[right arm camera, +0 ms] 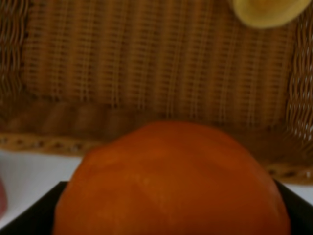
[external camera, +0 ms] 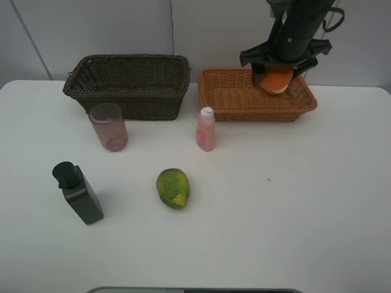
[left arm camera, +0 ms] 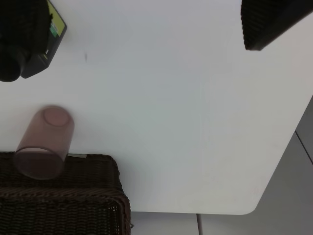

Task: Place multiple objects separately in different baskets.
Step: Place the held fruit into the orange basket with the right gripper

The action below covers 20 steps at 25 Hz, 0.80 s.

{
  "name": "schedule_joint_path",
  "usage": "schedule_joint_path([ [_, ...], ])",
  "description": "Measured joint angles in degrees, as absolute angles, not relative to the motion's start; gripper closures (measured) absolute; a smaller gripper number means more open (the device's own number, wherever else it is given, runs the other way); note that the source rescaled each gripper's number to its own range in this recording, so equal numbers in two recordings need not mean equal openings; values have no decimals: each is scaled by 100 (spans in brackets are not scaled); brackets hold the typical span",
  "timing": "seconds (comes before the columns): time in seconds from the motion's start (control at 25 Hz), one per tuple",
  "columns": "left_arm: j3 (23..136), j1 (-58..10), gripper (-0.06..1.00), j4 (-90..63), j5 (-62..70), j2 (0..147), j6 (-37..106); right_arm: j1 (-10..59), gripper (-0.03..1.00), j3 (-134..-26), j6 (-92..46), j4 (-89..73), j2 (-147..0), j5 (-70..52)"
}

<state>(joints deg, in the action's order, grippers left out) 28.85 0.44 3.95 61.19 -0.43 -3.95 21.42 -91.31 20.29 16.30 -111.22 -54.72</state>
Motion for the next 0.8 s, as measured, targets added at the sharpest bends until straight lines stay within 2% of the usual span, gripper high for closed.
schedule_joint_path([
  [0.36, 2885, 44, -6, 395, 6119, -43, -395, 2084, 36, -10826, 2009, 1789, -12580, -5383],
  [0.8, 2885, 44, -6, 395, 6119, -43, -395, 2026, 36, -10925, 2009, 1914, -13162, -4932],
])
